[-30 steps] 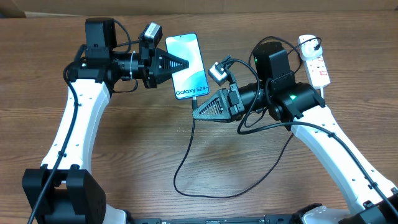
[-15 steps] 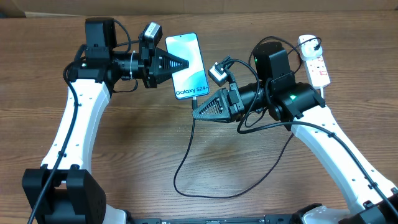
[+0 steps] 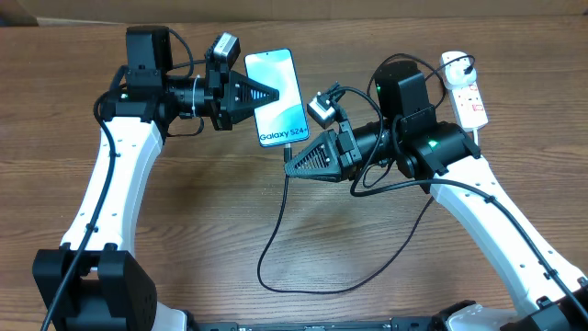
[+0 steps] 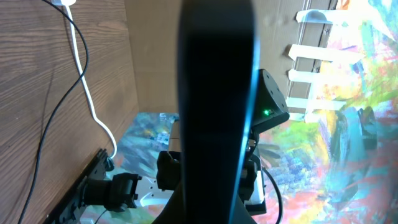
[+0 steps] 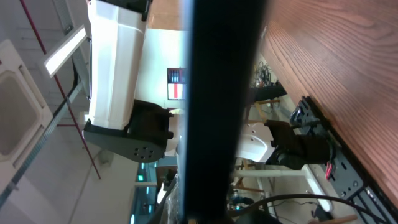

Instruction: Plug charger to phone and switch on socket

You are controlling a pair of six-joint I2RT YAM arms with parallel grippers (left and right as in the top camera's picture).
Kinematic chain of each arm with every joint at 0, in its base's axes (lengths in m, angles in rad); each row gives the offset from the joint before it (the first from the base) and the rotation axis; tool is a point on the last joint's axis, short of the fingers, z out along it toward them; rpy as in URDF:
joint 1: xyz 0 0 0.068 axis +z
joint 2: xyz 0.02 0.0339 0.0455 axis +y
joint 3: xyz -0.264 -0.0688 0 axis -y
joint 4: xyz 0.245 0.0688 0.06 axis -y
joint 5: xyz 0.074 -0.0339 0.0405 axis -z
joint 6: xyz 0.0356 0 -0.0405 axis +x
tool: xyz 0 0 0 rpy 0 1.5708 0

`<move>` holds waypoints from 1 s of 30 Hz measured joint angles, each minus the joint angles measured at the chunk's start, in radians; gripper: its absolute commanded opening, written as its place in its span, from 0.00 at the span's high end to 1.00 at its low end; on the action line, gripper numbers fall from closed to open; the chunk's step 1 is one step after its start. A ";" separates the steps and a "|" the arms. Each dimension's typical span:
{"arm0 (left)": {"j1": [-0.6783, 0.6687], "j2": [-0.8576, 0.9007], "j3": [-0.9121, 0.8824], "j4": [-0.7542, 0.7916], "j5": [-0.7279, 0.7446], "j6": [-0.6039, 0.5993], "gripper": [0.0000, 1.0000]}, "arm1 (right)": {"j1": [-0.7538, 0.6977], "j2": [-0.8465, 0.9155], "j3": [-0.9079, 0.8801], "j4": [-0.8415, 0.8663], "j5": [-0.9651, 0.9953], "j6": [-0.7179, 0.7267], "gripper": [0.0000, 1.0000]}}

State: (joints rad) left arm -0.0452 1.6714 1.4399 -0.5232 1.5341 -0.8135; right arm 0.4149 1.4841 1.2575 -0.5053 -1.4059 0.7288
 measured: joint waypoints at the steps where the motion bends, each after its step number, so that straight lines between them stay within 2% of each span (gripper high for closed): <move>1: 0.000 0.000 0.000 0.000 0.000 0.000 0.96 | 0.000 0.000 0.000 -0.015 0.008 0.000 0.96; 9: 0.016 0.000 0.000 0.004 -0.022 0.000 0.96 | 0.000 0.000 -0.001 -0.106 0.084 -0.011 0.96; 12: 0.043 0.000 0.000 0.004 -0.074 0.010 0.96 | 0.000 0.000 -0.001 -0.179 0.159 -0.021 0.96; 16: 0.081 0.000 0.002 -0.056 -0.186 0.054 0.96 | 0.000 0.000 -0.002 -0.309 0.356 -0.034 0.96; 19: 0.093 0.000 0.007 -0.182 -0.315 0.109 0.96 | 0.000 0.000 -0.002 -0.391 0.557 -0.033 0.96; 23: 0.091 0.000 0.009 -0.387 -0.579 0.172 0.96 | 0.000 0.000 -0.008 -0.456 0.866 0.001 0.96; 26: 0.077 0.000 0.009 -0.499 -0.818 0.197 0.96 | 0.000 0.000 -0.039 -0.445 1.047 0.043 0.96; 30: 0.049 0.000 0.009 -0.562 -1.035 0.223 0.96 | 0.000 0.001 -0.140 -0.358 1.180 0.098 0.96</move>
State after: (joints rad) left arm 0.0040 1.6718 1.4490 -1.0851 0.4992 -0.5903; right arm 0.4149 1.4853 1.1179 -0.8635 -0.2264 0.8272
